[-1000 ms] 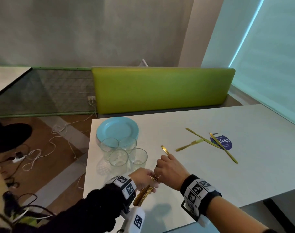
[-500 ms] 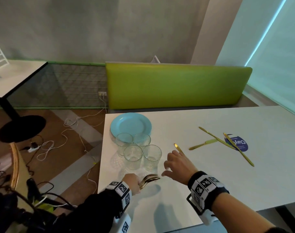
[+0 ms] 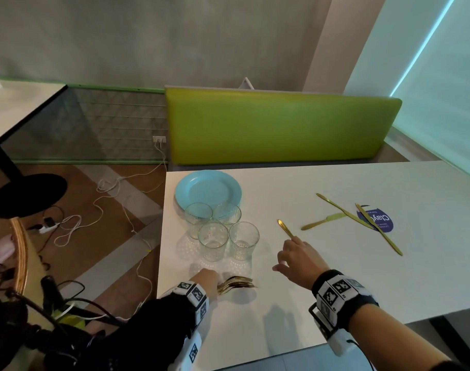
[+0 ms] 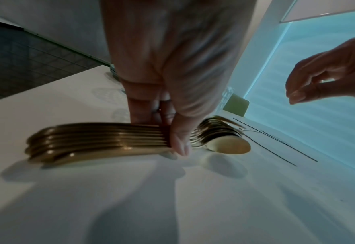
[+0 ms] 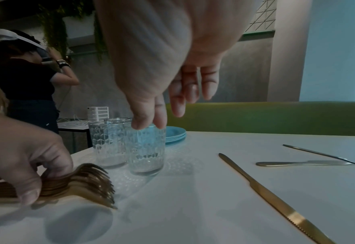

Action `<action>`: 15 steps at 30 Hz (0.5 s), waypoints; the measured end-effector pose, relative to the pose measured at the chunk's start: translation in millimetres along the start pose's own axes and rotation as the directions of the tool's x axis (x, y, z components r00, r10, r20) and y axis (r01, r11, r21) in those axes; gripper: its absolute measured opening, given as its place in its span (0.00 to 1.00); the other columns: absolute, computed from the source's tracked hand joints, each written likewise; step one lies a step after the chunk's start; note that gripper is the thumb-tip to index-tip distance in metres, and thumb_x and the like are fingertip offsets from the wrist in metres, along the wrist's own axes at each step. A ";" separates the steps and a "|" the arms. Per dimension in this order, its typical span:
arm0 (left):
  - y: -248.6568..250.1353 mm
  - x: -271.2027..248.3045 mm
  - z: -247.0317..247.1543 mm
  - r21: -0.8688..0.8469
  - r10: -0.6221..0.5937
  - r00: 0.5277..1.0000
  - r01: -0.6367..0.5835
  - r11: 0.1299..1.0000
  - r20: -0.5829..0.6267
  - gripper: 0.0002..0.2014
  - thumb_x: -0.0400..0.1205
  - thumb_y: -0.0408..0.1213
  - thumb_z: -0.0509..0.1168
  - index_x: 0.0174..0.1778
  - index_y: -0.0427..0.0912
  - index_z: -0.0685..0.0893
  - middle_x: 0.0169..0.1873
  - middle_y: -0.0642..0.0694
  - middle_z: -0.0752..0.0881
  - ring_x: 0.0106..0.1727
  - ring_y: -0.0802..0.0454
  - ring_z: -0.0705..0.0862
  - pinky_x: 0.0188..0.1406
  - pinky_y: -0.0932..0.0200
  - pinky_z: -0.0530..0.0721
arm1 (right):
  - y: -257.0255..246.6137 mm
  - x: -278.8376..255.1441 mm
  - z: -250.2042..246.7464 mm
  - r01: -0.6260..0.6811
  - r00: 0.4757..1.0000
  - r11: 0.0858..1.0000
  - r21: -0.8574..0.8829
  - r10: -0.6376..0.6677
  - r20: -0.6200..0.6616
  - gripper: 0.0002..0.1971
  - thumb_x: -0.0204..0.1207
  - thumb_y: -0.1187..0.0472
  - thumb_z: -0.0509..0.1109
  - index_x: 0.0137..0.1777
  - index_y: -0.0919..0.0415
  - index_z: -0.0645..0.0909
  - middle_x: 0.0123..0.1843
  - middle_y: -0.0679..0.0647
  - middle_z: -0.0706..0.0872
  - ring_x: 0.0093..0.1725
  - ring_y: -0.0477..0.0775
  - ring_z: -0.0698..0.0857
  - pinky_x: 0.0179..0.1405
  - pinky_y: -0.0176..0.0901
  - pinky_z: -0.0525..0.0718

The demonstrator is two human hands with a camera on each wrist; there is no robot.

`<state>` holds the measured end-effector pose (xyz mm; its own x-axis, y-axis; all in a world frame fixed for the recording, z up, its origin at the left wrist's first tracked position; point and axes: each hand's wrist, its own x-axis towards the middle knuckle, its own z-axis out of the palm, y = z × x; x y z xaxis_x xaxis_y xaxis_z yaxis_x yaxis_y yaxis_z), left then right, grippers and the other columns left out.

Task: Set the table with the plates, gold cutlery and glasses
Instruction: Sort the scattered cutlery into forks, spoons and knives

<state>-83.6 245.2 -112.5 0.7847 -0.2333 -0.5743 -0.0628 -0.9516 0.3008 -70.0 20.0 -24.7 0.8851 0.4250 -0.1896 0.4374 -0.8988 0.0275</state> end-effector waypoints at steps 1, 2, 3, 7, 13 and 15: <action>0.9 1.4 -1.1 0.006 -0.002 1.000 0.002 1.000 0.006 0.11 0.76 0.31 0.68 0.53 0.35 0.86 0.42 0.42 0.85 0.53 0.46 0.84 0.49 0.59 0.76 | 2.0 -0.1 0.9 -0.010 1.000 1.000 0.010 0.010 0.005 0.20 0.81 0.44 0.60 0.58 0.57 0.85 0.60 0.54 0.81 0.65 0.56 0.73 0.62 0.43 0.71; 1.6 2.3 -1.6 0.016 -0.007 1.000 0.007 1.000 0.012 0.11 0.76 0.32 0.68 0.53 0.35 0.86 0.37 0.44 0.81 0.52 0.45 0.84 0.47 0.59 0.75 | 3.8 0.1 1.6 -0.021 1.000 1.000 0.014 0.021 0.010 0.20 0.81 0.44 0.60 0.58 0.56 0.85 0.61 0.54 0.80 0.66 0.55 0.73 0.63 0.43 0.71; 2.3 3.0 -2.7 0.029 -0.014 1.000 0.014 0.999 0.019 0.12 0.76 0.33 0.69 0.54 0.34 0.86 0.36 0.44 0.80 0.53 0.44 0.84 0.48 0.58 0.77 | 4.7 0.8 1.7 -0.029 0.999 1.000 0.012 0.029 0.014 0.19 0.81 0.44 0.60 0.58 0.56 0.85 0.61 0.54 0.80 0.66 0.55 0.73 0.62 0.43 0.71; 0.6 8.4 -1.2 0.020 -0.042 0.999 0.042 0.999 -0.012 0.15 0.75 0.35 0.71 0.57 0.36 0.86 0.54 0.42 0.88 0.60 0.46 0.85 0.56 0.60 0.79 | 7.2 1.1 2.4 -0.051 0.998 0.999 0.001 0.051 0.022 0.19 0.81 0.44 0.60 0.58 0.56 0.84 0.61 0.53 0.80 0.66 0.54 0.73 0.61 0.42 0.72; -7.7 14.1 -3.5 -0.107 -0.046 0.996 0.037 0.994 -0.079 0.25 0.69 0.37 0.78 0.63 0.42 0.84 0.61 0.45 0.85 0.62 0.50 0.84 0.63 0.61 0.81 | 9.4 0.6 3.1 -0.071 0.997 0.997 0.005 0.070 0.023 0.19 0.81 0.44 0.60 0.58 0.56 0.84 0.61 0.52 0.80 0.67 0.53 0.72 0.61 0.42 0.72; -9.5 14.2 -5.1 -0.138 -0.056 0.995 0.044 0.989 -0.082 0.26 0.67 0.37 0.80 0.62 0.43 0.84 0.60 0.46 0.86 0.61 0.51 0.84 0.61 0.61 0.81 | 9.8 1.8 3.2 -0.073 0.997 0.997 0.016 0.073 0.023 0.19 0.81 0.44 0.60 0.58 0.56 0.84 0.61 0.52 0.80 0.66 0.53 0.72 0.61 0.42 0.72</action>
<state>-68.8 251.9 -119.6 0.8346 -0.1630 -0.5261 0.0575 -0.9242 0.3776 -64.6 11.6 -27.9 0.9108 0.3556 -0.2097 0.3687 -0.9292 0.0257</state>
